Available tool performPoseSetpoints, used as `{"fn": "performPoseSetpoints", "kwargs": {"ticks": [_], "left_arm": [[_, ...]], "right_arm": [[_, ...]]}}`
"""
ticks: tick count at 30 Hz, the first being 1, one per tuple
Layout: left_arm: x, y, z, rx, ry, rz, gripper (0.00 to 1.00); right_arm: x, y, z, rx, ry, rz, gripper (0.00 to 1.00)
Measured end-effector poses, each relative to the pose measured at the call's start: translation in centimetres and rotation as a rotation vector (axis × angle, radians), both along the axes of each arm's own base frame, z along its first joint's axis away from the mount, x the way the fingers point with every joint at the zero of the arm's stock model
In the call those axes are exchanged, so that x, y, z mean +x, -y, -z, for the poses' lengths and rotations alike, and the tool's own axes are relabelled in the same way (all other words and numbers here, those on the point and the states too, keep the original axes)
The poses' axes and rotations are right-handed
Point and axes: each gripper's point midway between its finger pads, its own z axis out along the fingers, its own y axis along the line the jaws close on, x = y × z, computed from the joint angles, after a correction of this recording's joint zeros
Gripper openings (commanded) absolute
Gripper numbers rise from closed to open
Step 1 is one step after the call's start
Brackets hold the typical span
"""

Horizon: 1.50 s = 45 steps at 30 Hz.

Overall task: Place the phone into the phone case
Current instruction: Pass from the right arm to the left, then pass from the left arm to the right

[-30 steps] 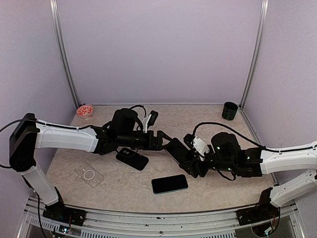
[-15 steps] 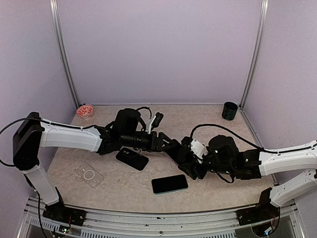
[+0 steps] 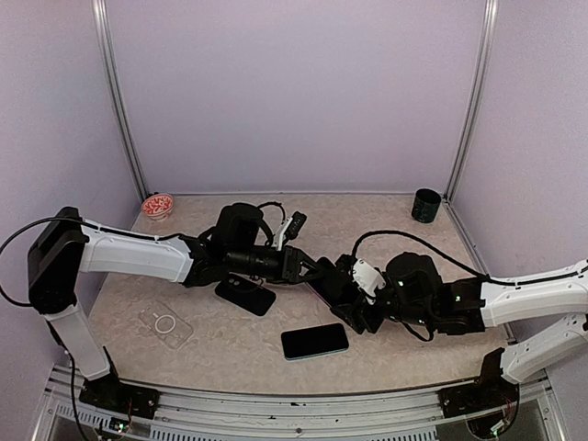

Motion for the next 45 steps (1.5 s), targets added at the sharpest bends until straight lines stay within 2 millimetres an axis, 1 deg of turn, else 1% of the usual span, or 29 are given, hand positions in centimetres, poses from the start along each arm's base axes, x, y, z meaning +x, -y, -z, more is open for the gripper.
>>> {"fn": "performPoseSetpoints", "kwargs": {"ticks": [4, 7, 9, 11, 13, 15, 19, 22, 25, 27, 30, 32, 34, 36, 39, 42, 45], "left_arm": [[-0.2, 0.1, 0.4, 0.005, -0.013, 0.007, 0.12], [-0.3, 0.2, 0.2, -0.006, -0.019, 0.011, 0.01], [-0.5, 0.4, 0.0, -0.014, -0.012, 0.02, 0.0], [-0.6, 0.5, 0.4, -0.006, -0.02, 0.023, 0.0], [-0.6, 0.5, 1.1, 0.007, -0.03, 0.023, 0.0], [-0.7, 0.5, 1.5, 0.016, -0.034, 0.024, 0.0], [-0.6, 0.5, 1.6, 0.02, -0.028, 0.021, 0.0], [-0.5, 0.3, 1.7, 0.024, -0.016, 0.013, 0.0], [-0.5, -0.1, 1.8, 0.024, 0.002, -0.002, 0.0], [-0.6, -0.6, 1.4, 0.018, 0.017, -0.013, 0.0], [-0.7, -1.4, -0.2, -0.018, 0.055, -0.034, 0.0], [-0.7, -2.1, -1.9, -0.06, 0.091, -0.051, 0.0], [-0.7, -2.8, -3.7, -0.105, 0.128, -0.066, 0.0], [-0.8, -3.5, -5.4, -0.153, 0.166, -0.083, 0.0], [-1.0, -4.7, -7.6, -0.221, 0.209, -0.11, 0.0], [-1.2, -6.1, -8.9, -0.281, 0.236, -0.143, 0.0], [-1.6, -7.2, -9.5, -0.328, 0.247, -0.163, 0.0]], "right_arm": [[-0.1, 0.0, -0.1, -0.003, 0.009, -0.003, 0.73], [0.0, 0.0, -0.1, -0.01, 0.015, 0.0, 0.75], [0.1, 0.1, -0.2, -0.01, 0.023, 0.009, 0.77], [0.2, -0.1, -0.6, 0.004, 0.03, 0.008, 0.81], [0.2, -0.1, -0.8, 0.012, 0.038, 0.011, 0.89], [0.3, -0.1, -0.9, 0.014, 0.039, 0.016, 0.94], [0.4, 0.1, -1.3, 0.024, 0.046, 0.029, 0.99], [0.4, 0.3, -2.5, 0.06, 0.055, 0.043, 0.99], [0.3, 0.7, -4.4, 0.118, 0.069, 0.051, 0.99], [0.1, 0.9, -5.8, 0.168, 0.076, 0.056, 0.99], [-0.1, 1.3, -8.0, 0.251, 0.079, 0.066, 0.99], [-0.1, 1.7, -9.1, 0.305, 0.068, 0.077, 0.99], [0.2, 2.1, -9.7, 0.352, 0.048, 0.091, 0.99], [0.8, 2.7, -9.9, 0.4, 0.019, 0.112, 0.99], [1.2, 3.2, -9.4, 0.45, -0.04, 0.121, 0.99], [1.1, 3.1, -8.7, 0.501, -0.102, 0.103, 1.0], [0.6, 2.5, -9.0, 0.556, -0.149, 0.064, 0.99]]}}
